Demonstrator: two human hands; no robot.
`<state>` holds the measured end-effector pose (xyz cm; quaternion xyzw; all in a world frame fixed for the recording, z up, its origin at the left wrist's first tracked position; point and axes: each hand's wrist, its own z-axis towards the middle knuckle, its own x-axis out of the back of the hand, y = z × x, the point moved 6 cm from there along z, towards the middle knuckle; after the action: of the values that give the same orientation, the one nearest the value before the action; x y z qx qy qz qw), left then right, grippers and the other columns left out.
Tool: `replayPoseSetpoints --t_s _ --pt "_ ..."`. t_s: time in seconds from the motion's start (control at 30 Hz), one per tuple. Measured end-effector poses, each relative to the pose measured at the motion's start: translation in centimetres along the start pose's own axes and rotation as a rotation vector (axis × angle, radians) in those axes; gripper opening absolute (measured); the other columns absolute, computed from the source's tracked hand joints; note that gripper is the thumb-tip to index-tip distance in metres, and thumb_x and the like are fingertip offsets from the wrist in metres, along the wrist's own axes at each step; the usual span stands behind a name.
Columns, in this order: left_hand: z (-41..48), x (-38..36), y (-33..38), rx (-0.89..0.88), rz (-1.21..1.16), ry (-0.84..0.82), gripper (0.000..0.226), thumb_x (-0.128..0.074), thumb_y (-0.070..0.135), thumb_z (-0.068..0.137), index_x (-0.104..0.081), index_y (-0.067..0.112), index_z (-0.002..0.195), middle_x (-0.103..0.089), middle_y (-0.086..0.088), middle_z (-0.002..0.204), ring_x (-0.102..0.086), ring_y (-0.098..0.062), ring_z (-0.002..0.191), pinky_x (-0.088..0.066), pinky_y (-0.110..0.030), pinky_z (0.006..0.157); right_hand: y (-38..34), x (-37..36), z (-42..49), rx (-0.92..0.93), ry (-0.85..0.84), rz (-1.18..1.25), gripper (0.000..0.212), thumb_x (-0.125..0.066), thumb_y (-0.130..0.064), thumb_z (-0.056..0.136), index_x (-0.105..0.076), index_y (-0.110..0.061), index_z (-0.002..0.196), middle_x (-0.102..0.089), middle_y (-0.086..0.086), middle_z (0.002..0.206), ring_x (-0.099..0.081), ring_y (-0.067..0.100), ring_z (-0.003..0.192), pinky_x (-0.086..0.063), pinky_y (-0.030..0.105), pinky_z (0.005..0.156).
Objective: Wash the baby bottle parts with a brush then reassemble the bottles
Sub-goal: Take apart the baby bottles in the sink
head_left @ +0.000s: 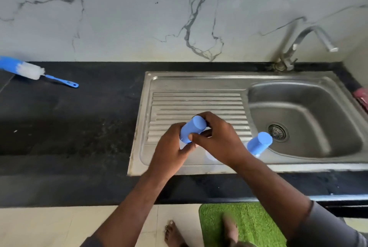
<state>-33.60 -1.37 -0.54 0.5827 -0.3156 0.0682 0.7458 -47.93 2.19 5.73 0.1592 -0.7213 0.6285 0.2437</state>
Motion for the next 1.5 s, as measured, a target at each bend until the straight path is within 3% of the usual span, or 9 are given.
replayPoseSetpoints --t_s 0.2,0.3,0.4,0.57,0.73,1.1,1.3,1.43,1.5 --pt "1.3 -1.5 3.6 -0.016 0.085 0.014 0.034 -0.07 0.025 0.092 -0.055 0.021 0.123 -0.06 0.01 0.112 -0.056 -0.003 0.101 -0.047 -0.025 0.086 0.0 3.3 0.8 0.072 -0.06 -0.007 0.038 -0.073 -0.02 0.081 -0.053 -0.029 0.113 -0.066 -0.013 0.096 -0.068 0.008 0.074 -0.055 0.03 0.068" --pt "1.4 -2.1 5.8 -0.037 0.145 0.092 0.034 -0.068 0.025 0.089 -0.055 0.022 0.12 -0.06 0.007 0.109 -0.057 -0.009 0.099 -0.048 -0.029 0.084 0.1 5.4 1.2 0.154 -0.106 0.025 0.038 -0.08 -0.027 0.077 -0.058 -0.027 0.108 -0.068 -0.012 0.093 -0.068 0.006 0.076 -0.055 0.023 0.069" --pt "1.5 -2.2 8.5 -0.058 0.244 0.166 0.036 -0.058 0.042 0.088 -0.056 0.022 0.117 -0.059 0.01 0.106 -0.056 -0.006 0.095 -0.047 -0.027 0.083 -0.1 8.1 2.1 0.226 -0.111 -0.012 0.03 -0.079 -0.036 0.08 -0.064 -0.025 0.103 -0.068 -0.012 0.088 -0.062 0.003 0.075 -0.046 0.015 0.064" --pt "2.4 -2.3 13.5 -0.114 0.511 0.278 0.052 -0.055 0.064 0.081 -0.06 0.016 0.101 -0.064 0.005 0.09 -0.058 -0.013 0.076 -0.042 -0.026 0.066 -0.1 12.7 2.6 0.331 -0.149 -0.011 0.028 -0.079 -0.046 0.078 -0.065 -0.028 0.096 -0.068 -0.012 0.08 -0.065 0.009 0.072 -0.054 0.031 0.069" --pt "4.6 -6.3 20.8 -0.256 0.664 0.272 0.056 -0.056 0.069 0.081 -0.061 0.017 0.103 -0.067 0.003 0.092 -0.064 -0.022 0.076 -0.052 -0.036 0.059 1.3 19.9 2.2 0.401 -0.085 -0.047 0.047 -0.073 -0.064 0.077 -0.065 -0.018 0.076 -0.064 0.002 0.068 -0.057 0.019 0.063 -0.043 0.032 0.057" --pt "13.1 -17.6 29.6 -0.527 0.706 -0.051 0.047 -0.06 0.064 0.082 -0.058 0.021 0.102 -0.068 0.003 0.094 -0.065 -0.027 0.082 -0.035 -0.032 0.06 9.7 33.1 0.6 0.278 0.023 0.166 0.022 -0.074 -0.03 0.089 -0.07 -0.009 0.092 -0.063 0.003 0.056 -0.057 0.017 0.046 -0.046 0.027 0.049" --pt "15.8 -22.8 32.2 -0.62 0.703 -0.333 0.043 -0.062 0.064 0.083 -0.053 0.026 0.1 -0.057 0.009 0.084 -0.056 -0.02 0.074 -0.037 -0.031 0.061 13.6 36.6 -1.6 0.235 0.144 0.275 0.027 -0.077 -0.027 0.081 -0.071 -0.014 0.104 -0.071 0.013 0.078 -0.065 0.022 0.06 -0.054 0.03 0.056" --pt "16.3 -25.6 32.4 -0.547 0.59 -0.519 0.039 -0.068 0.064 0.079 -0.049 0.031 0.088 -0.054 0.01 0.073 -0.055 -0.017 0.069 -0.043 -0.031 0.06 16.6 38.0 -2.5 0.252 0.114 0.304 0.04 -0.083 -0.021 0.076 -0.069 -0.014 0.112 -0.073 0.005 0.109 -0.07 0.019 0.102 -0.057 0.033 0.087" --pt "16.6 -27.1 32.2 -0.493 0.57 -0.541 0.039 -0.07 0.063 0.076 -0.051 0.03 0.084 -0.058 0.009 0.073 -0.058 -0.017 0.069 -0.047 -0.031 0.061 18.1 39.1 -2.3 0.236 0.075 0.313 0.041 -0.084 -0.008 0.074 -0.068 -0.012 0.111 -0.07 0.006 0.114 -0.066 0.022 0.109 -0.055 0.038 0.092"
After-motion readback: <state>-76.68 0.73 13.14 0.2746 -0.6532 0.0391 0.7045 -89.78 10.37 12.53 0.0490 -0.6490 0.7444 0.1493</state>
